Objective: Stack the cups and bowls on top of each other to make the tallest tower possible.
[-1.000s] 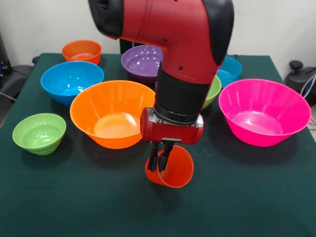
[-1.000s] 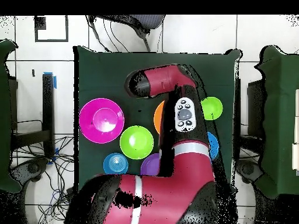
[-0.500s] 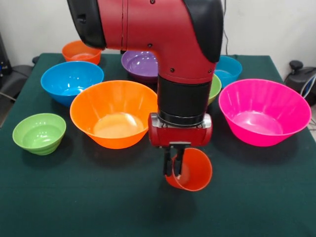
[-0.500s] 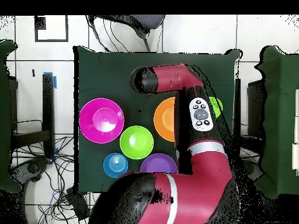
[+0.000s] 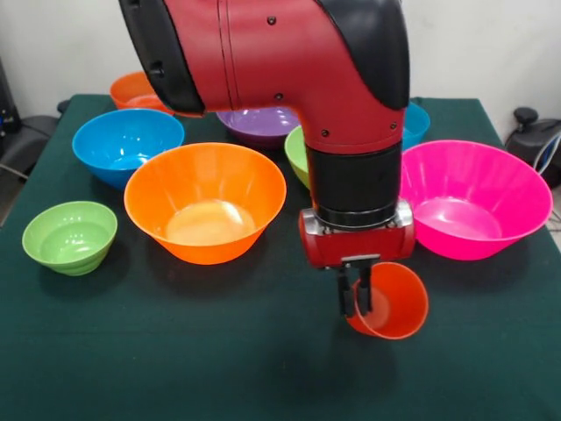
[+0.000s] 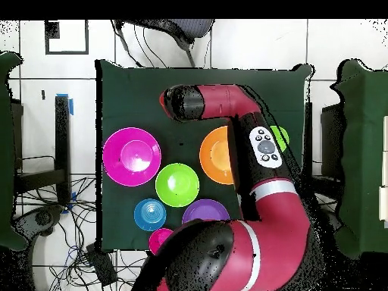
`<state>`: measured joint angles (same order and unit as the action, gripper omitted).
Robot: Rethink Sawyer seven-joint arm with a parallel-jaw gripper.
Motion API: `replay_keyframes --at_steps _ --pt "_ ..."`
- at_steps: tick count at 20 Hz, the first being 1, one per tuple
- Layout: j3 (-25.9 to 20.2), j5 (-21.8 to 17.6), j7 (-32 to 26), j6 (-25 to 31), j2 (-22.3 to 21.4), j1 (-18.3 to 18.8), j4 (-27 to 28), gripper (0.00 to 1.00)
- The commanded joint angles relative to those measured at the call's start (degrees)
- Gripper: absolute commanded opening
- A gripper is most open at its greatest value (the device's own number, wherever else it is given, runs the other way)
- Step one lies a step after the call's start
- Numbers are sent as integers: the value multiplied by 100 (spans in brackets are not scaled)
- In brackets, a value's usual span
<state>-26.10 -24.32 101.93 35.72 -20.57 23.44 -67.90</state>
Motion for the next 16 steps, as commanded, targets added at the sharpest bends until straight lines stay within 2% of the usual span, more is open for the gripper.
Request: replay_keyframes --at_steps 1,9,16 --pt "-787 -49 -1038 -138 499 106 -506 0" --pt "-1274 -170 -916 -823 789 479 -751 0" --pt "-1842 -194 -1127 -934 1001 936 -944 0"
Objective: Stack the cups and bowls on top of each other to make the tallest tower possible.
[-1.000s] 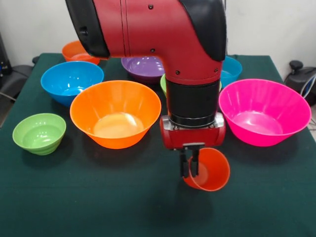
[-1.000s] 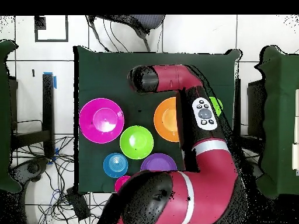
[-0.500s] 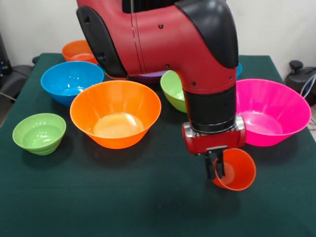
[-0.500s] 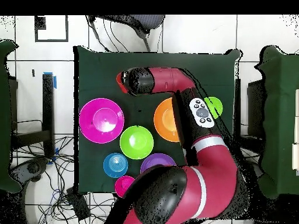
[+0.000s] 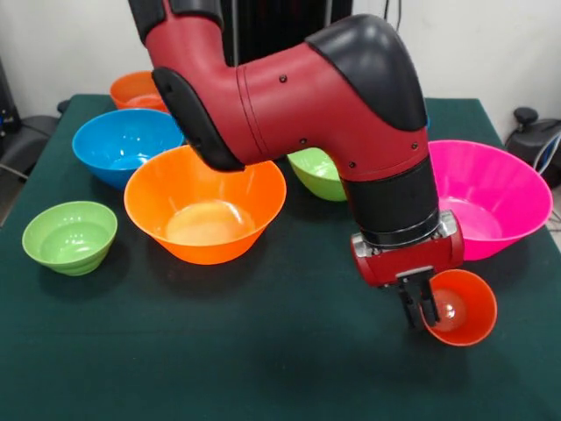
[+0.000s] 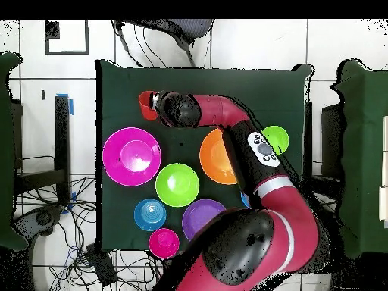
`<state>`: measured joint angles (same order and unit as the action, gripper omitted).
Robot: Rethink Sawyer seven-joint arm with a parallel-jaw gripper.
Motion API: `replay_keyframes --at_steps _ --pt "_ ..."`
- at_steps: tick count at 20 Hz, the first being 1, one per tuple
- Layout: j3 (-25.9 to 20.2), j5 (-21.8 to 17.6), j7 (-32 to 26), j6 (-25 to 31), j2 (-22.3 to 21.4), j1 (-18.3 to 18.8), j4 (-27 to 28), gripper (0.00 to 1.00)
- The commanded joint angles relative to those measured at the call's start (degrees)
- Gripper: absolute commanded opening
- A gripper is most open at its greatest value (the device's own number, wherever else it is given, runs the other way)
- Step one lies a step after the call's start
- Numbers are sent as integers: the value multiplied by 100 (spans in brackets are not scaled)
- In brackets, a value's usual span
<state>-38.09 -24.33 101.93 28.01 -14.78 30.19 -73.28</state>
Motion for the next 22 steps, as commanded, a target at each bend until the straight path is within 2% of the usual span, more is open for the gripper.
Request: replay_keyframes --at_steps 1,7,12,17,22 --pt "-773 -186 -1217 -141 466 354 -429 0" --pt "-1353 -104 -1659 268 702 820 -332 0" --pt "-1780 -151 -1975 550 726 1123 -374 0" --pt "-2072 -140 -2096 784 770 1302 -361 0" --pt "-2127 -299 -2210 832 756 1336 -348 0"
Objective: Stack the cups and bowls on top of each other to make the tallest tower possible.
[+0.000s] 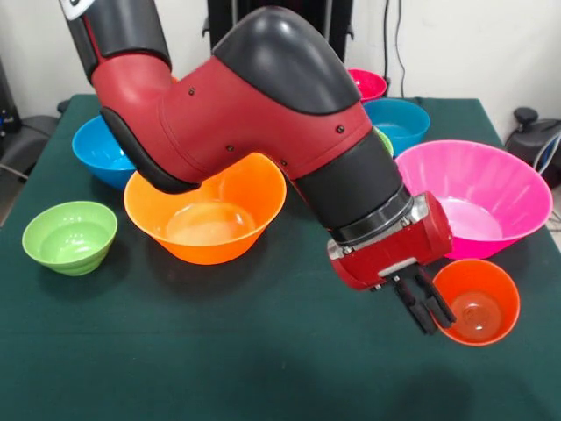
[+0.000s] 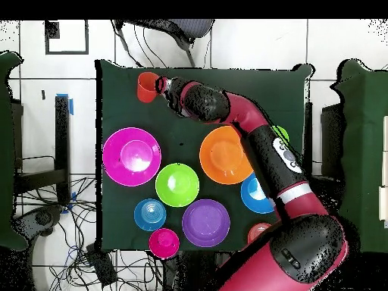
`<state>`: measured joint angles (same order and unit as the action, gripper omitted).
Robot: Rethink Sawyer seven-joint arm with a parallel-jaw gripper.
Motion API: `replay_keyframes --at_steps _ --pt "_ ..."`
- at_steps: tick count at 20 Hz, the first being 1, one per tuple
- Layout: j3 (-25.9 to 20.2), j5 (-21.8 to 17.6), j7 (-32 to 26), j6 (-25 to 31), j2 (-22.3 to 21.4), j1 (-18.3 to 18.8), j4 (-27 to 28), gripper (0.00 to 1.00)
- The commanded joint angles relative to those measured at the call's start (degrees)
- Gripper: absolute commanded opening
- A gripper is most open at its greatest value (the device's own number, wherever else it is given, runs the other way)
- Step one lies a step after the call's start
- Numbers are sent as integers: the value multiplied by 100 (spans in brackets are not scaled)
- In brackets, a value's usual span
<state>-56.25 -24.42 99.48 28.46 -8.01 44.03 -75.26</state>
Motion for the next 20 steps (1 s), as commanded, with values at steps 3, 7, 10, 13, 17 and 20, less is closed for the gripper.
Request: replay_keyframes --at_steps 3,7,10,13,17,20 --pt "-310 -347 -1943 796 11 -73 -161 0" --pt "-331 -358 -1970 896 -67 -84 -153 0" --pt "-343 -443 -2075 919 -108 -95 -91 0" --pt "-356 -657 -2275 786 -64 -64 -43 0" --pt "-526 -999 -2823 610 119 72 -48 0" --pt "-647 -1233 -3238 550 266 132 62 0"
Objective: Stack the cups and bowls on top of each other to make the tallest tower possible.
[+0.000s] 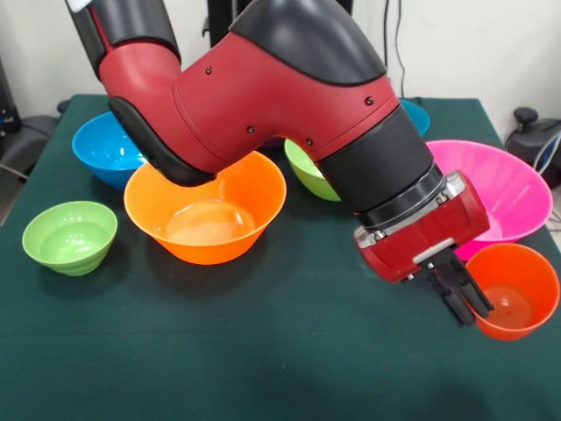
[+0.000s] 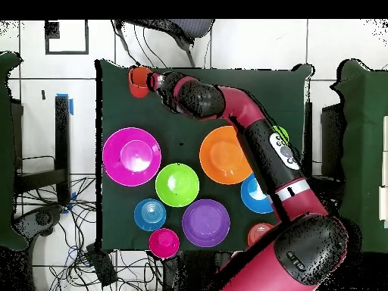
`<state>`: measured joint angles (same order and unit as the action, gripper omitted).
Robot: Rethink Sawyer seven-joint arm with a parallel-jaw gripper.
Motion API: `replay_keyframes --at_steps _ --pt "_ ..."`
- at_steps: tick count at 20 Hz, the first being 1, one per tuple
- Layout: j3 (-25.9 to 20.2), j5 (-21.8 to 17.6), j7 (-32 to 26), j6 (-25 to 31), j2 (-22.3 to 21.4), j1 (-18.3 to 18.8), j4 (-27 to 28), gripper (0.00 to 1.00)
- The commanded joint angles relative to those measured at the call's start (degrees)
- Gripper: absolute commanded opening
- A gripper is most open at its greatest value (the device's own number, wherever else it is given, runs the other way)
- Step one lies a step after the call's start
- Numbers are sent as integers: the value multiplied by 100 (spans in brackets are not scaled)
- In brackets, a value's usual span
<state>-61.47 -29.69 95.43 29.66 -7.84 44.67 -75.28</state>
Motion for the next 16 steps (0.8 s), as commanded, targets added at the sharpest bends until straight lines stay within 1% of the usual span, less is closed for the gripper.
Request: replay_keyframes --at_steps 1,5,8,14,16 --pt "-155 -748 -2934 442 290 78 94 0" --pt "-226 -890 -3286 471 324 126 141 0" --pt "-277 -917 -3596 504 387 176 169 0" --pt "-299 -840 -4006 541 435 200 252 0" --pt "-300 -812 -4063 531 436 210 258 0"
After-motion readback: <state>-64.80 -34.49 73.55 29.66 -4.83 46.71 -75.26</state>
